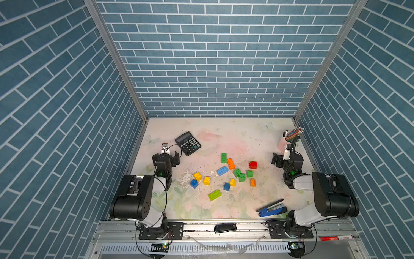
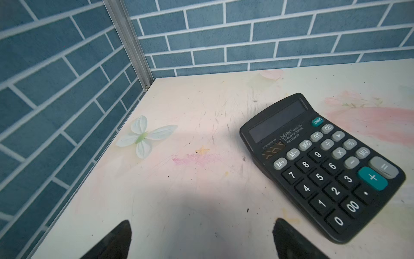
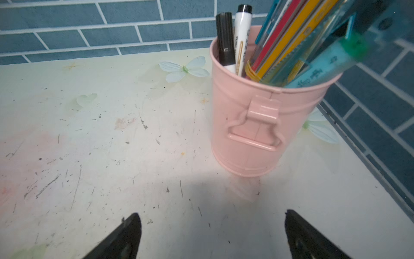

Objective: Assemble a fork with lego
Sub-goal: Pick up the lego brick from the center of the board.

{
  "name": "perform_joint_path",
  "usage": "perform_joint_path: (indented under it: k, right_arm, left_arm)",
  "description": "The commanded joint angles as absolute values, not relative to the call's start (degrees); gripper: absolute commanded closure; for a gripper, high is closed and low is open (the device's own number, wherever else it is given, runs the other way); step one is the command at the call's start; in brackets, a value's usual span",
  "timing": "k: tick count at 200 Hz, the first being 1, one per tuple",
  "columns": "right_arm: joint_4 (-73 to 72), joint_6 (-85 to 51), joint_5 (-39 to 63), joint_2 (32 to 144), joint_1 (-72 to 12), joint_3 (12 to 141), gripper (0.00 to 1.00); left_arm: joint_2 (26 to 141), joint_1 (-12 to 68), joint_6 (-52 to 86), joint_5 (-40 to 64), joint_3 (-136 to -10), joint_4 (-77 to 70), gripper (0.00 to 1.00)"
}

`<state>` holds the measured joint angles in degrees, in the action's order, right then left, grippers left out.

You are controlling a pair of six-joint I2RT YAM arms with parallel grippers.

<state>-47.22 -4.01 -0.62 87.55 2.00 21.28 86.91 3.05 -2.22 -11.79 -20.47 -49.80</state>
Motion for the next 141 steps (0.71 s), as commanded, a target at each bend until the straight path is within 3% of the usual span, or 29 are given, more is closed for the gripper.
perform_joint_path:
  k: [1,141]
  right_arm:
    - [-48.78,-1.97,-0.25,88.23,2.27,22.68,0.01]
    - [-49.06,-2.05,-0.47,88.11,2.32,22.53,0.01]
  left_arm:
    - [87.54,3.43,-2.80,-12.09,-21.57,-50.73,0.01]
    - [87.45,3.35,-3.05,-11.25,-21.32,-51.19,0.00]
